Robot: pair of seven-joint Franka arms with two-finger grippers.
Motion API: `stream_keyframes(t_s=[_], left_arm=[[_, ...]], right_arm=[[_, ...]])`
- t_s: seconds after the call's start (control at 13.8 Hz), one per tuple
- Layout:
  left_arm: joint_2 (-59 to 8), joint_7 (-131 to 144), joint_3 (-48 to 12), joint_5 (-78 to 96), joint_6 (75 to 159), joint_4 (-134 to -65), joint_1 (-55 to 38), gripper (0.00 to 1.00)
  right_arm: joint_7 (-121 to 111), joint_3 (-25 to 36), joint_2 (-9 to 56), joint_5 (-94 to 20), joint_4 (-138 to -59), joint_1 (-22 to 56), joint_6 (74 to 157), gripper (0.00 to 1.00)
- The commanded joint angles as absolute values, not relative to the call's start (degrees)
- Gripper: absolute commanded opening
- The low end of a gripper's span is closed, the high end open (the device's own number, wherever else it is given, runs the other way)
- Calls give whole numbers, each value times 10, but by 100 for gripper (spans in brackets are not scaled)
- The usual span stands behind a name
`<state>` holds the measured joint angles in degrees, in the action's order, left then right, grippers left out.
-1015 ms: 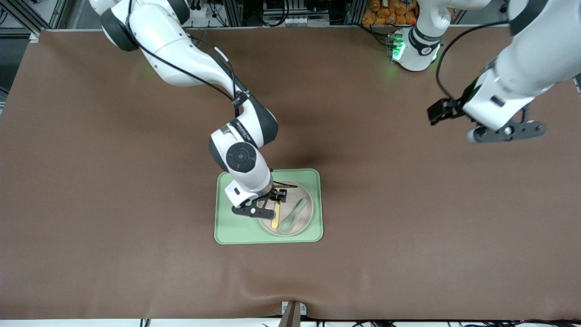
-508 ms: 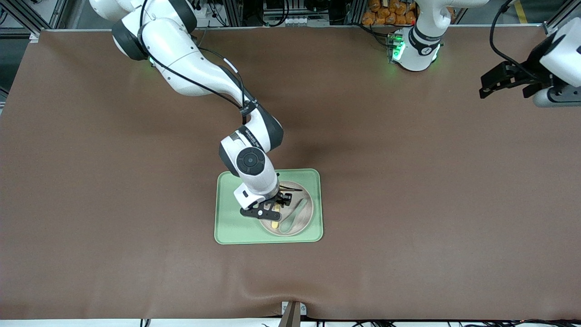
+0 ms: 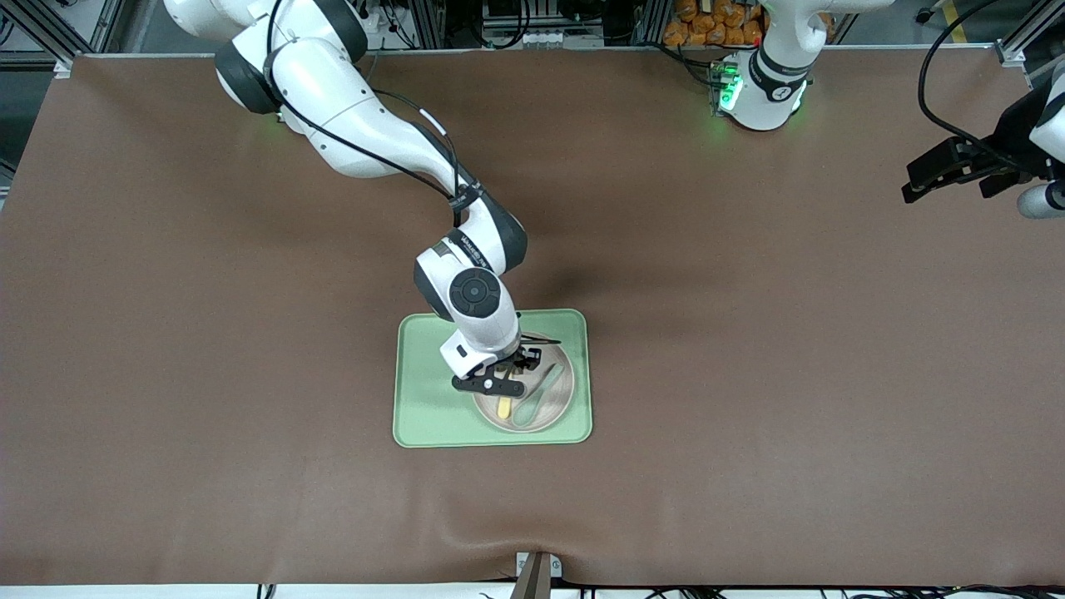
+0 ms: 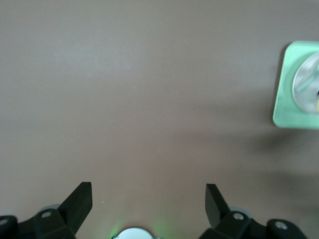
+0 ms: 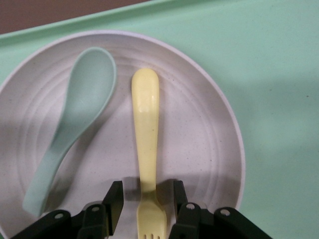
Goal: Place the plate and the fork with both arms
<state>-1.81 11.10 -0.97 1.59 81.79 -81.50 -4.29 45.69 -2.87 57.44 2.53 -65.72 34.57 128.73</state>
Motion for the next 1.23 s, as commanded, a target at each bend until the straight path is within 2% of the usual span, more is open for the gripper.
stream_keyframes(t_s=[0.0,0.36,0.87,1.16], left_arm=[[-11,130,-15,18,844,-828,-40,100],[-12,24,-13,16,830,-833,-40,100],[-16,3,-18,-18,830,-829,-53,100],[-16,3,-27,-25,830,-828,-51,100]], right_arm=[[471,-25,587,40,-638,350,1284,31],[468,-25,586,50,-637,348,1284,0],[467,-30,556,46,-633,338,1246,0],[412,-39,523,39,-644,295,1226,0]])
